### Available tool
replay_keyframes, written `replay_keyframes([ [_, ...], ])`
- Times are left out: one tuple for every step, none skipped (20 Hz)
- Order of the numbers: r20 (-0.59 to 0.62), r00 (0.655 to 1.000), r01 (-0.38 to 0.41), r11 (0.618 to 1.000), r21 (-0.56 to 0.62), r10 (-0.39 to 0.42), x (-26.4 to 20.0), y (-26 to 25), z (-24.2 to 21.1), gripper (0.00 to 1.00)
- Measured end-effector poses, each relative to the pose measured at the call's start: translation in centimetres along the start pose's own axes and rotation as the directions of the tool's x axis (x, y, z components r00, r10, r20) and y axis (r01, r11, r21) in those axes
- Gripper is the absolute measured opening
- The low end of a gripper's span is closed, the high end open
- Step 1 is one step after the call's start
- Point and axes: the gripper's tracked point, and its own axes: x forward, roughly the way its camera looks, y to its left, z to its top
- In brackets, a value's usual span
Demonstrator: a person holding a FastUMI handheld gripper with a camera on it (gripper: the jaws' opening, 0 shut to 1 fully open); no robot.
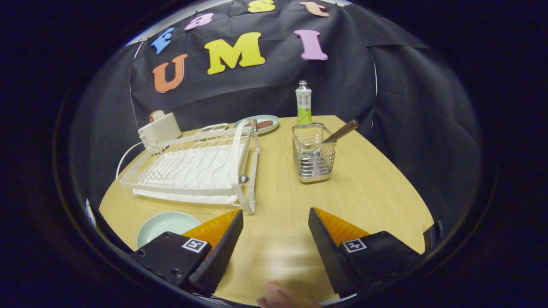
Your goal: Take the plate from the dish rack, then take the spoon from the basket and place it into the plate.
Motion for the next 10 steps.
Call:
replay_keyframes([
  [0.012,1.0,0.012,1.0,0.008,-0.012,0.4,-1.1,0.8,0.99],
  [0.024,0.999,0.034,0.999,0.026,-0.034,1.0,-2.4,1.6,0.99],
  [0.052,0.998,0.043,0.997,0.056,-0.046,1.4,-3.4,2.6,0.99],
  [0.073,0.996,0.049,0.996,0.077,-0.055,1.8,-4.3,3.6,0.99],
  [0.099,0.993,0.051,0.994,0.093,-0.06,2.2,-5.1,4.5,0.99],
  [0.122,0.991,0.043,0.993,0.113,-0.056,2.9,-5.7,5.5,0.98],
  [0.139,0.989,0.033,0.991,0.126,-0.051,3.6,-6.1,6.3,0.97],
  [0.153,0.986,0.041,0.991,0.125,-0.06,4.3,-6.8,6.8,0.97],
  [0.18,0.981,0.048,0.991,0.128,-0.071,4.9,-7.5,7.7,0.97],
  [0.214,0.973,0.055,0.99,0.126,-0.082,5.3,-7.8,8.7,0.97],
])
